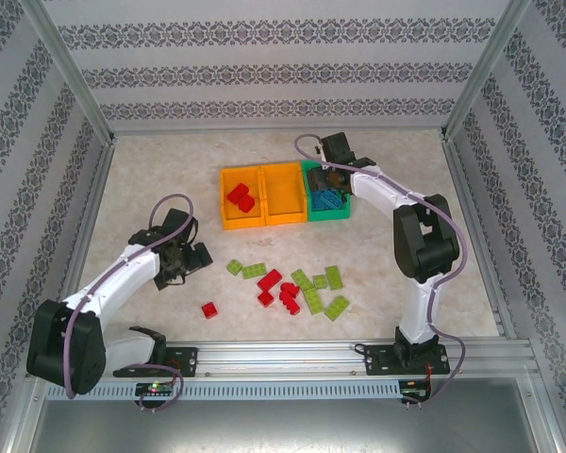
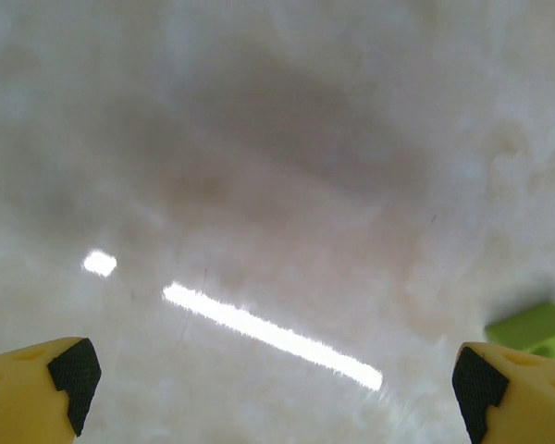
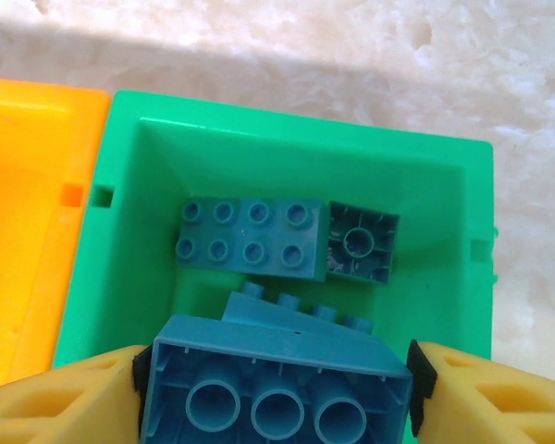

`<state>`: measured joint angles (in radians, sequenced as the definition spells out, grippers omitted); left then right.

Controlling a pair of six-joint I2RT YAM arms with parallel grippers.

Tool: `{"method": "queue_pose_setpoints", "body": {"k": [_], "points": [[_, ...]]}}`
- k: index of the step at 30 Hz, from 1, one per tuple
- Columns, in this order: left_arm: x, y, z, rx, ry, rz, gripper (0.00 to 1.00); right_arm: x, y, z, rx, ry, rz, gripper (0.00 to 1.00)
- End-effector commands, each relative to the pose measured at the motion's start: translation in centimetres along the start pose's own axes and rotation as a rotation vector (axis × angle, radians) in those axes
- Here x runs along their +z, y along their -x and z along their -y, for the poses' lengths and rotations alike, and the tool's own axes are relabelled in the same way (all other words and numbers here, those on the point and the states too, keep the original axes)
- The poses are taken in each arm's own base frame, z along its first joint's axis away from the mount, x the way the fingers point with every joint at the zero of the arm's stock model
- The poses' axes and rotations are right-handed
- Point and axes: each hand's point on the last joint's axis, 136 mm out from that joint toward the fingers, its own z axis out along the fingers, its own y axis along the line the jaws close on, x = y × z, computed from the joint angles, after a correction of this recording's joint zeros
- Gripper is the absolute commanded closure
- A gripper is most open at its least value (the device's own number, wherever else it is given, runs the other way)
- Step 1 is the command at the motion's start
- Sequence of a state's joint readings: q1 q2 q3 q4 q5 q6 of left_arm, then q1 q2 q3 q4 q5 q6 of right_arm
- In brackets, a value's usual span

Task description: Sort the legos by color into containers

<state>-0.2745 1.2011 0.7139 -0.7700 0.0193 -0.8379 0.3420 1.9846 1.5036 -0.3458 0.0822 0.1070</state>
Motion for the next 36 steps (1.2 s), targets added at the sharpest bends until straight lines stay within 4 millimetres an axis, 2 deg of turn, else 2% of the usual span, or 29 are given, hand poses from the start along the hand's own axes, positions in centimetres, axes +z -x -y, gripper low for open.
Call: {"method": "queue_pose_setpoints", "body": {"k": [1, 10, 17, 22, 27, 30, 36], "points": [[0.1, -3.5, -0.7, -0.068, 0.014, -0.113, 0.0, 0.5, 1.3, 0.6, 0.027, -0.011, 0.029, 0.28], [0.2, -7.3, 0.1, -0.079, 0.014, -0.202, 0.01, 0.5, 1.8, 0.5, 0.031, -0.005, 0.05, 0.13], [0.9, -10.4, 0.0, -0.086, 0.029, -0.252, 0.07, -0.2, 2.1, 0.5, 0.051, 0.004, 0.073, 0.1], [1.5, -11.5, 0.3, -0.1, 0.011, -0.255, 0.15, -0.6, 2.0, 0.8, 0.056, -0.011, 0.079, 0.08], [2.4, -11.4, 1.0, -0.062, 0.025, -0.249, 0.17, -1.0, 1.7, 0.9, 0.074, 0.001, 0.084, 0.08], [2.7, -10.8, 2.1, -0.026, 0.021, -0.234, 0.21, -1.6, 1.4, 0.9, 0.081, 0.005, 0.09, 0.08], [3.3, -9.8, 2.7, 0.045, 0.042, -0.198, 0.32, -3.5, 0.8, 0.8, 0.08, 0.021, 0.098, 0.08]]}}
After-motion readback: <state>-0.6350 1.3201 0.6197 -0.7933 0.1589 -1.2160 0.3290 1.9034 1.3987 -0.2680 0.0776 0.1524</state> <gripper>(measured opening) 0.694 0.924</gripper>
